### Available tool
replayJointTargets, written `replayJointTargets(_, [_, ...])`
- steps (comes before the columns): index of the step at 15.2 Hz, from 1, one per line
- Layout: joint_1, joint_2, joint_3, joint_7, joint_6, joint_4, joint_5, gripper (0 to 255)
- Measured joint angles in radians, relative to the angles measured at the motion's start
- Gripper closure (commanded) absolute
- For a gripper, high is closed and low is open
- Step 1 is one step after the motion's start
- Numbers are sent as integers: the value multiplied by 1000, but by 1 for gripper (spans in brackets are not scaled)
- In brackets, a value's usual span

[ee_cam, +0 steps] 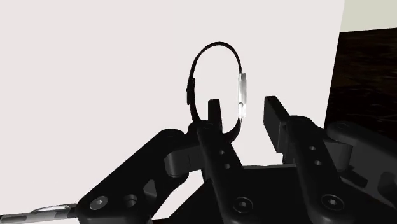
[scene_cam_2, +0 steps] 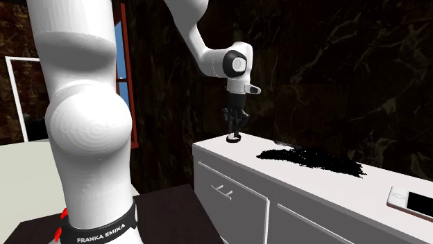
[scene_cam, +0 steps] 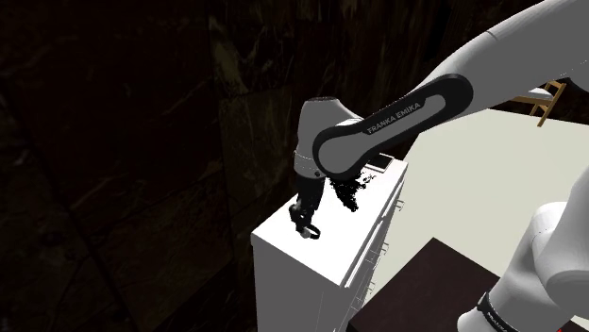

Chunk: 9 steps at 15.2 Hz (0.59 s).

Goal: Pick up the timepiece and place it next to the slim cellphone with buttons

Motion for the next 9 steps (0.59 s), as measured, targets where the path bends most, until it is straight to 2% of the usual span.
replayJointTargets(9, [0, -5, 0, 1, -7, 2, 1, 255])
